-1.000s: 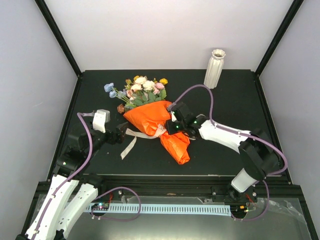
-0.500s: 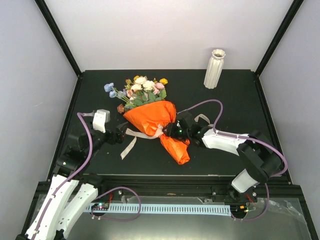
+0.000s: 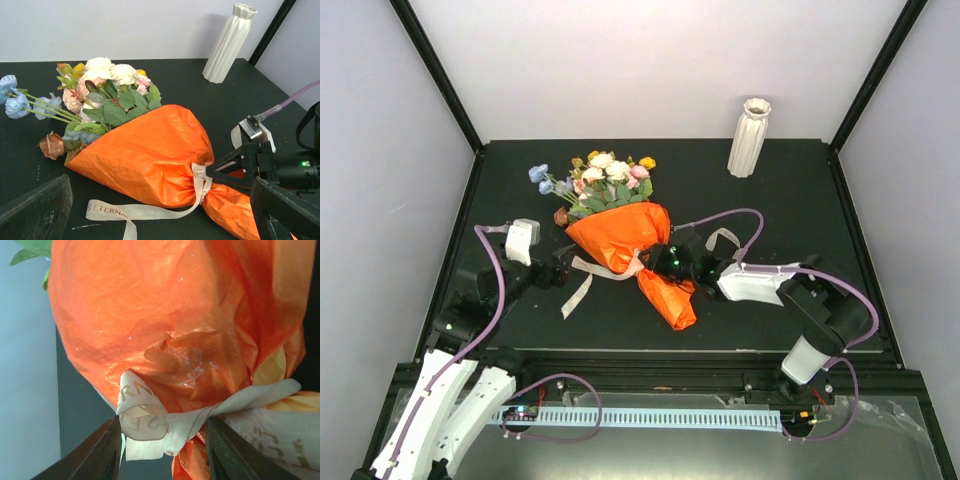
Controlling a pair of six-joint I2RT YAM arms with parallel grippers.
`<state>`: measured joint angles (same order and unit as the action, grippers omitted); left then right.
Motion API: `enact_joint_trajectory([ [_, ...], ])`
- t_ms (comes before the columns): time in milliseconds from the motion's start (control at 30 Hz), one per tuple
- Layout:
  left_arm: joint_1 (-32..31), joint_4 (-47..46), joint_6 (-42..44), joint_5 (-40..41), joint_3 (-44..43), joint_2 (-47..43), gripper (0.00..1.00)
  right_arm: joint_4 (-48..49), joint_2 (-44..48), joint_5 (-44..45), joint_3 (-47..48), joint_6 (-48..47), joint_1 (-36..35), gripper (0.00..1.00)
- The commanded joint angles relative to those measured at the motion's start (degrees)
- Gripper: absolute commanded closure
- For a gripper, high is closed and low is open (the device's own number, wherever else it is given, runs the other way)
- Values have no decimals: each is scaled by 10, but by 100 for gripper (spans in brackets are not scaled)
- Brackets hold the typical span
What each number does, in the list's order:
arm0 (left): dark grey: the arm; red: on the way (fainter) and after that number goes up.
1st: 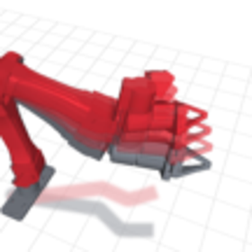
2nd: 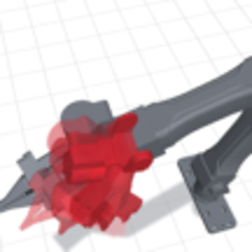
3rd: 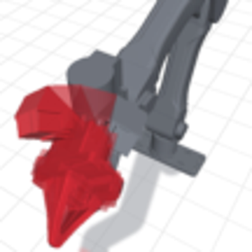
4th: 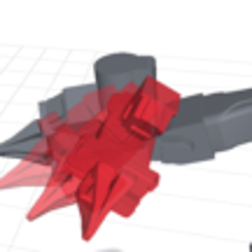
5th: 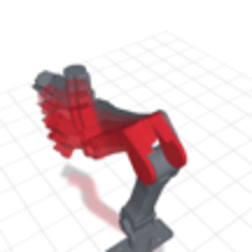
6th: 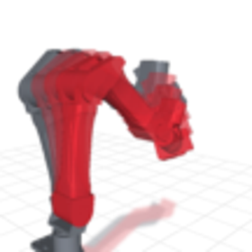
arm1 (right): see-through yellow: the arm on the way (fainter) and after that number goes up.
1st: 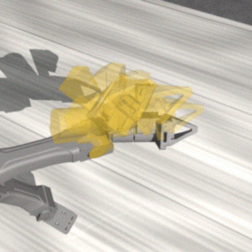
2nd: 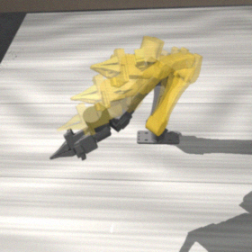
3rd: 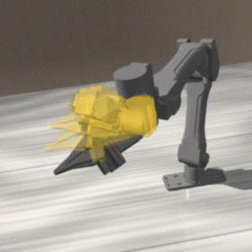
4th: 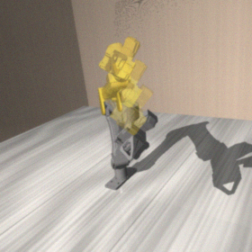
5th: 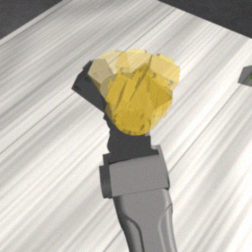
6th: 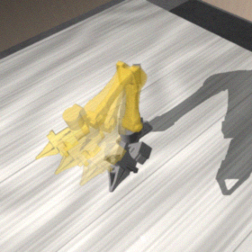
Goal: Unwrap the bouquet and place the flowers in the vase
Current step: Untie the ribbon from the wrapping paper.
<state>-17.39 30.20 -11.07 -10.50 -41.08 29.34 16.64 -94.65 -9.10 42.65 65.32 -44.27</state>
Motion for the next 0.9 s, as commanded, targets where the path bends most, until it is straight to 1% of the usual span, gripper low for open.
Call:
enact_joint_trajectory([
  [0,-4,3,6,-3,-5,2,1,-41,18,77,13,66,-22,52],
  [133,-4,5,7,6,-6,-1,1,-9,21,80,-8,126,-25,51],
  [233,-4,6,6,8,-6,-1,1,91,13,74,-51,164,-25,51],
  [267,-4,7,5,8,-7,-1,1,117,13,75,-60,161,-24,51],
  [333,-4,7,5,8,-6,-2,1,112,18,82,-51,136,-25,50],
  [400,-4,7,4,9,-5,-2,1,107,18,86,-48,141,-25,50],
  [467,-4,7,5,6,-6,-1,1,135,13,86,-57,167,-26,50],
  [600,-4,7,4,2,-5,0,1,193,-2,92,-58,175,-29,50],
  [700,-4,6,3,1,-4,2,1,218,-9,98,-55,176,-29,49],
  [867,-5,7,3,-6,-6,13,1,230,-11,110,-63,185,-29,49],
])
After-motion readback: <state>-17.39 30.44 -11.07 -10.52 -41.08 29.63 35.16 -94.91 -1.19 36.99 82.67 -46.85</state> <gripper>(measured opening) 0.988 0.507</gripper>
